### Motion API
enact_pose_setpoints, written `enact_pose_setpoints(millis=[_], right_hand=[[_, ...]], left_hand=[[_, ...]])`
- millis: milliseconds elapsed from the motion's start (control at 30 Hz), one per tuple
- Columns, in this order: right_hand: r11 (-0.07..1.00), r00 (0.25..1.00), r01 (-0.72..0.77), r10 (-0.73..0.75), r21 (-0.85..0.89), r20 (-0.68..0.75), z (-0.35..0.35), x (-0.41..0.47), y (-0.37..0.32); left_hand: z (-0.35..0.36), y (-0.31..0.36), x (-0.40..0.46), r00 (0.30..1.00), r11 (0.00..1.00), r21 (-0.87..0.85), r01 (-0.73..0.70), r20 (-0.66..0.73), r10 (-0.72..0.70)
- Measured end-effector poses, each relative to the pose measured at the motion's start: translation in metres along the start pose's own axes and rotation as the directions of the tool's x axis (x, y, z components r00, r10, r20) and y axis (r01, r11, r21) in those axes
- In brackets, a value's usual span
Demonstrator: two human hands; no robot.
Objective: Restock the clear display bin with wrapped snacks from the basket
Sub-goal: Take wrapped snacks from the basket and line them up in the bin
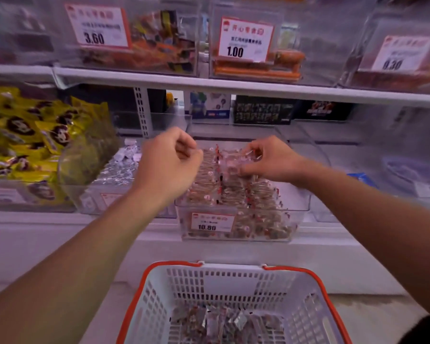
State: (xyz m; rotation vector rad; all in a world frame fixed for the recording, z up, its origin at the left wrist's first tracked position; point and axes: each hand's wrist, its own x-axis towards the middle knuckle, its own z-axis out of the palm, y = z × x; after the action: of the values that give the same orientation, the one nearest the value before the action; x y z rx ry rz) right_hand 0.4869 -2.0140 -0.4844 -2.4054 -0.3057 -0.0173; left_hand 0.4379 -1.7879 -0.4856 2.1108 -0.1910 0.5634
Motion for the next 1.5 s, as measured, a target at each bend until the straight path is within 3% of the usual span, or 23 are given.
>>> enact_pose_setpoints(millis=[100,300,433,600,733,800,967,1067,1167,1233,1300,1367,1400,1433,1500], right_hand=[[0.955,0.998,-0.037,0.05,-0.294,0.035,0.019,0.014,0.011],[0.961,0.999,0.006,0.006,-0.277,0.042,0.026,0.021,0.02],[0.874,0.993,0.05,0.01,-0.483,0.122,0.033,0.016,0.018],[0.825,0.991,-0.032,0.1,-0.565,0.09,0.042,0.015,0.008],[0.898,0.964,-0.139,0.22,-0.418,0.152,0.048,0.019,0.002],[0.931,0.964,-0.141,0.207,-0.338,0.168,0.049,0.019,0.001],[0.934,0.97,-0.114,0.179,-0.34,0.167,0.048,0.016,0.011],[0.946,0.996,-0.092,0.093,-0.312,-0.011,0.038,0.008,0.014],[0.948,0.982,-0.012,-0.049,-0.319,-0.184,0.024,-0.007,0.013],[0.895,0.888,0.202,-0.339,-0.397,-0.311,0.016,-0.03,0.009],[0.748,0.702,0.462,-0.637,-0.477,-0.319,0.019,-0.061,0.007],[0.592,0.598,0.648,-0.785,-0.478,-0.161,0.04,-0.096,0.019],[0.543,0.599,0.707,-0.801,-0.454,-0.025,0.059,-0.111,0.032],[0.544,0.647,0.725,-0.747,-0.421,0.149,0.081,-0.122,0.048],[0.734,0.789,0.559,-0.326,-0.386,0.521,0.125,-0.144,0.091]], left_hand=[[0.013,-0.011,-0.01,0.953,0.908,0.31,-0.281,0.204,0.225],[0.015,-0.017,-0.017,0.885,0.762,0.472,-0.443,0.365,0.289],[0.017,-0.016,-0.022,0.874,0.72,0.516,-0.464,0.401,0.275],[0.019,-0.015,-0.024,0.876,0.719,0.52,-0.461,0.395,0.276],[0.02,-0.016,-0.024,0.873,0.728,0.506,-0.463,0.4,0.278],[0.02,-0.018,-0.024,0.871,0.726,0.503,-0.468,0.401,0.283],[0.021,-0.021,-0.023,0.869,0.734,0.488,-0.471,0.4,0.292],[0.019,-0.018,-0.024,0.875,0.775,0.429,-0.465,0.353,0.33],[0.011,-0.014,-0.03,0.814,0.743,0.332,-0.581,0.252,0.523],[0.01,-0.016,-0.042,0.684,0.643,0.233,-0.729,0.24,0.689],[0.02,-0.025,-0.067,0.564,0.556,0.128,-0.821,0.329,0.757],[0.044,-0.048,-0.096,0.511,0.557,0.087,-0.826,0.533,0.674],[0.059,-0.062,-0.113,0.511,0.597,0.131,-0.792,0.677,0.53],[0.072,-0.078,-0.127,0.52,0.645,0.228,-0.729,0.798,0.306],[0.095,-0.118,-0.158,0.485,0.724,0.439,-0.531,0.859,-0.165]])
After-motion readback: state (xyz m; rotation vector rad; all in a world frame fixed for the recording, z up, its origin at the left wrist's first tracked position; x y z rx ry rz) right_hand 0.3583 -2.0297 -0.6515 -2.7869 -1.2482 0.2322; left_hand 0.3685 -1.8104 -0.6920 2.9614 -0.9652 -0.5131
